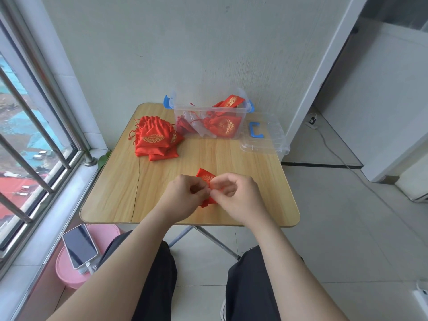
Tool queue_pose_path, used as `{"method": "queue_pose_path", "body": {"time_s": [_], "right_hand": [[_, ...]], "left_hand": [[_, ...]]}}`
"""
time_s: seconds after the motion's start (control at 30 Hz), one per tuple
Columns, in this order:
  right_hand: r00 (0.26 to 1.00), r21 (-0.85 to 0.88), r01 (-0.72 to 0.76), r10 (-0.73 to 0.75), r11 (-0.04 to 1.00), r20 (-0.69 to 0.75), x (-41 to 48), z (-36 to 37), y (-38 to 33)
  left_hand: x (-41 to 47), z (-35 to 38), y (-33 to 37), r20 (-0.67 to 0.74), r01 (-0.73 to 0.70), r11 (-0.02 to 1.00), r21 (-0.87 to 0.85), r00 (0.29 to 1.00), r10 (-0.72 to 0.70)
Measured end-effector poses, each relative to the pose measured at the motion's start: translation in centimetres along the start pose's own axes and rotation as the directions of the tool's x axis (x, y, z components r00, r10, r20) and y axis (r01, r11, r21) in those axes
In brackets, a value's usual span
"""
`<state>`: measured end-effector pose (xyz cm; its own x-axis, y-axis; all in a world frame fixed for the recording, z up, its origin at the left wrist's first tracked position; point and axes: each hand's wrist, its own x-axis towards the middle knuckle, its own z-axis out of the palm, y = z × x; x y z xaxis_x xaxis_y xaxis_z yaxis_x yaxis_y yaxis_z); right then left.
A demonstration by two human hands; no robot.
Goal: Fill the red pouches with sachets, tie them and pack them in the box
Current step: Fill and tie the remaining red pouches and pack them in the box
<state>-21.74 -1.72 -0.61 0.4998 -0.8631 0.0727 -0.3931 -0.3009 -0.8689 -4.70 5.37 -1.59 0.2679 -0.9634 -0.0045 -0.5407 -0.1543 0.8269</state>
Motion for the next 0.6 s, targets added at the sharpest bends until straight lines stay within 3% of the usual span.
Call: {"method": "queue_pose_path", "body": {"time_s": [0.1, 0.6], "right_hand": [[0.992, -0.161, 0.128, -0.127, 0.979, 0.016, 0.0, 0.7, 0.2], [0.915, -0.355, 0.384, -0.402, 0.852, 0.028, 0.9, 1.7, 0.8]], "left_hand": [[0.1, -0.1, -0.3, 0.024, 0.049, 0.994, -0.102, 0.999, -0.047], [-0.1, -0.9, -0.4, 0.129, 0.209, 0.890, -0.406, 0.977, -0.170]]}}
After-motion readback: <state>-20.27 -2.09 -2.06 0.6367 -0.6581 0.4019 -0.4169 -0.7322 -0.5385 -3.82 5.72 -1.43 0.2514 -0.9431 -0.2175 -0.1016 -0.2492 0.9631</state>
